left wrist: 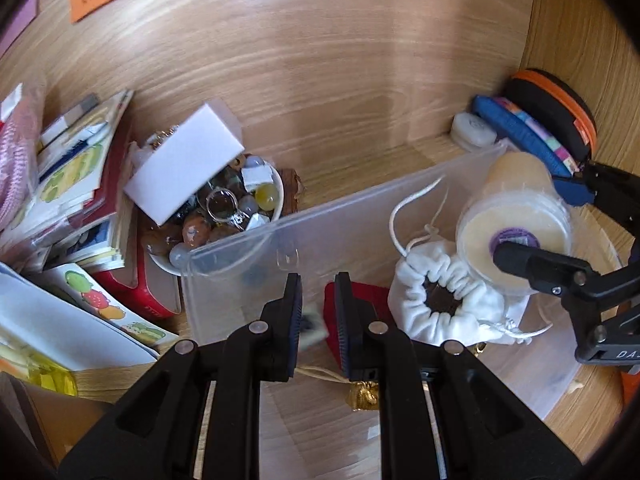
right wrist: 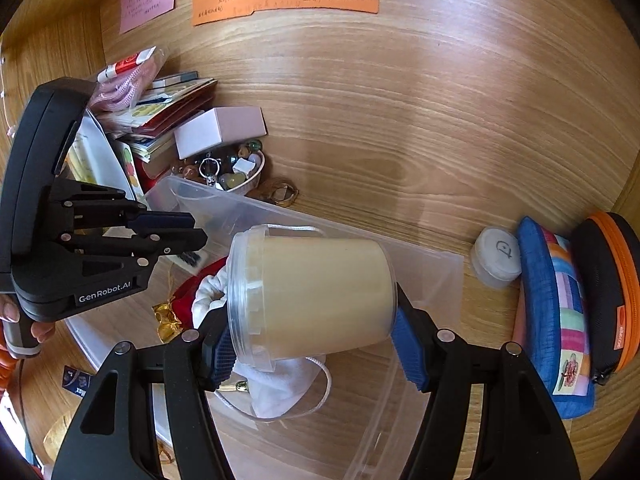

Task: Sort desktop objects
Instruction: 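Release the grey block into the bin with the left tool while the right tool sets the tub inside, then grasp the pink round container with the right tool while the left tool approaches the sunscreen bottle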

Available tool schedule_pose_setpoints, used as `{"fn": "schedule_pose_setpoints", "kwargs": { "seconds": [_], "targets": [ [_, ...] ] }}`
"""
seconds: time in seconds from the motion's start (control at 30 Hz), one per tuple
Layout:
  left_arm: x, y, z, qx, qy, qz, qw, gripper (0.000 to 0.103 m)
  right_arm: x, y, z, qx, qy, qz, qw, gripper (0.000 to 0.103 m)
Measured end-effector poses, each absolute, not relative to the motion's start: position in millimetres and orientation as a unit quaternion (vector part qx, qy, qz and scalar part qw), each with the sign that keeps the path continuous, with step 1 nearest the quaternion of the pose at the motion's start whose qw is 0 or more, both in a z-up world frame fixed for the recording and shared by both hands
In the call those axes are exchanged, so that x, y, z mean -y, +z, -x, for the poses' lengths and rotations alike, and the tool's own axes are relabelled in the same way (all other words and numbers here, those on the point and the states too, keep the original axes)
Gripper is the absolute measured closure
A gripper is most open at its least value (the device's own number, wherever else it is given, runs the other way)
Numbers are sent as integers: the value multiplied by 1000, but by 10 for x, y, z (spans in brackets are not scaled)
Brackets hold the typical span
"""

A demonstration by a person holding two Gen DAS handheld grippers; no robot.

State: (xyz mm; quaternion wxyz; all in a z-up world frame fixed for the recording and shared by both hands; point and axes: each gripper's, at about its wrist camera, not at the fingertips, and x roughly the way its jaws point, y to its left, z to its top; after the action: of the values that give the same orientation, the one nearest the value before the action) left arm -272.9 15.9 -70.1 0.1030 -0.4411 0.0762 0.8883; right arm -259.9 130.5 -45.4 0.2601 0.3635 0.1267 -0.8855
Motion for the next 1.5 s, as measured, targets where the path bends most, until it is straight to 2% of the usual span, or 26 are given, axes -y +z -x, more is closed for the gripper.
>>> {"fn": "schedule_pose_setpoints", "kwargs": {
  "seconds": [0.37, 0.47, 0.53, 0.63, 0.73, 0.8, 1.0, 1.07, 1.13, 1.27, 1.37, 1.5],
  "targets": [
    [-135, -700, 2713, -99, 879, 458, 84, 87, -1295, -542, 2632, -126, -876, -379, 269, 38],
    [-125, -682, 2709, -97, 882, 454, 77, 76, -1283, -558, 2618, -134, -878, -376, 264, 36],
    [-119, -659, 2692, -97, 886, 448, 73, 62, -1294, -548, 2610, -137, -879, -376, 261, 36],
    [-127, -625, 2658, -103, 891, 437, 65, 51, -1335, -524, 2609, -135, -883, -371, 255, 33],
    [-129, -614, 2645, -108, 892, 435, 65, 50, -1391, -466, 2603, -131, -892, -356, 245, 31],
    [-126, -602, 2629, -109, 892, 435, 64, 50, -1415, -422, 2600, -127, -897, -349, 238, 26],
    [-85, -517, 2545, -110, 897, 425, 57, 47, -1448, -335, 2571, -114, -902, -339, 244, 26],
    [-57, -452, 2485, -111, 901, 417, 51, 43, -1467, -289, 2540, -106, -902, -338, 247, 26],
    [-47, -393, 2430, -111, 904, 410, 44, 33, -1488, -238, 2494, -98, -901, -338, 253, 26],
    [13, -224, 2283, -101, 914, 392, 37, 28, -1530, -122, 2345, -99, -905, -329, 252, 24],
    [40, -105, 2167, -91, 920, 380, 26, 12, -1595, -25, 2174, -101, -910, -316, 248, 22],
    [81, 70, 1922, -78, 930, 359, 22, 10, -1675, 68, 1967, -102, -915, -302, 247, 21]
  ]
}}
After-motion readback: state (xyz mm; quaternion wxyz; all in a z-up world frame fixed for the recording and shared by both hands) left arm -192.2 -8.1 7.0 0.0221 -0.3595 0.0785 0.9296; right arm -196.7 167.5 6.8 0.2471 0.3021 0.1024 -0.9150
